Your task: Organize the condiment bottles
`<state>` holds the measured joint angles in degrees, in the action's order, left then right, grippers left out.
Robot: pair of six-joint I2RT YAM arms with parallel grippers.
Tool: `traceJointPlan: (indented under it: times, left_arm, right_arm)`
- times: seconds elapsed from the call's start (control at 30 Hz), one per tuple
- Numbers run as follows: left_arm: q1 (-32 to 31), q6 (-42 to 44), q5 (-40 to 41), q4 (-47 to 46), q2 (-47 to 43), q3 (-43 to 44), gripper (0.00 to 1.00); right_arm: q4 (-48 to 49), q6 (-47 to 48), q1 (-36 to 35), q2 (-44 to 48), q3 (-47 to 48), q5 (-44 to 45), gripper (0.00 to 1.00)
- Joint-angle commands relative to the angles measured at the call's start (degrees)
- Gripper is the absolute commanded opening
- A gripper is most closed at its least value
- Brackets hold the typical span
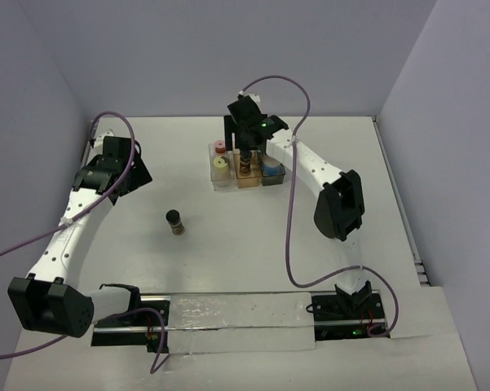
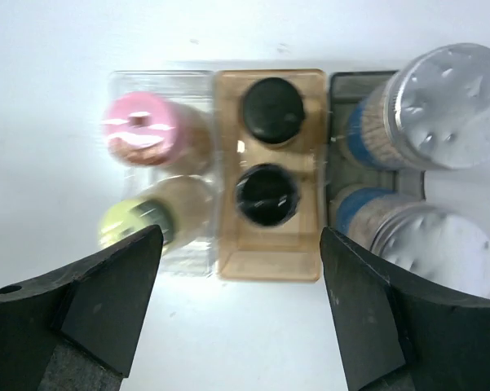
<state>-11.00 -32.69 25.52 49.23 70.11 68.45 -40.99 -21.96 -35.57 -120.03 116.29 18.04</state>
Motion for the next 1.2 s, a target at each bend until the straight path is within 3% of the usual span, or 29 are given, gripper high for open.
traceJointPlan:
  times: [0.0, 0.17, 0.4, 0.57, 0.97, 1.17]
  left_arm:
    - [0.55, -0.80, 1.55, -0.98, -1.55, 1.42, 0.93]
    - [1.09, -2.14, 4.49, 0.98, -2.24, 2.48, 0.93]
    - [9.21, -2.51, 0.02, 0.38, -4.45, 1.65, 0.93]
    - [10.92, -2.92, -2.09, -0.72, -6.57, 1.13, 0.93]
    - [10.92, -2.29, -1.68, -0.25, -6.19, 1.72, 0.92]
    - [10.92, -2.21, -1.61, -0.28, -6.40, 1.43, 0.92]
  right_arm:
    - [0.29, 1.48, -6.76, 7.69, 1.41, 0.59, 0.85]
    - [2.11, 1.30, -15.05, 9.07, -1.94, -1.82, 0.85]
    - [3.59, 1.02, -23.76, 5.65, -3.44, -4.70, 0.89]
    - [2.92, 2.11, -27.70, 0.51, 0.33, -6.10, 0.92]
    - [1.79, 2.71, -29.18, -7.86, 3.31, -4.93, 0.93]
    - [1.67, 3.32, -29.19, -10.44, 5.24, -4.32, 0.86]
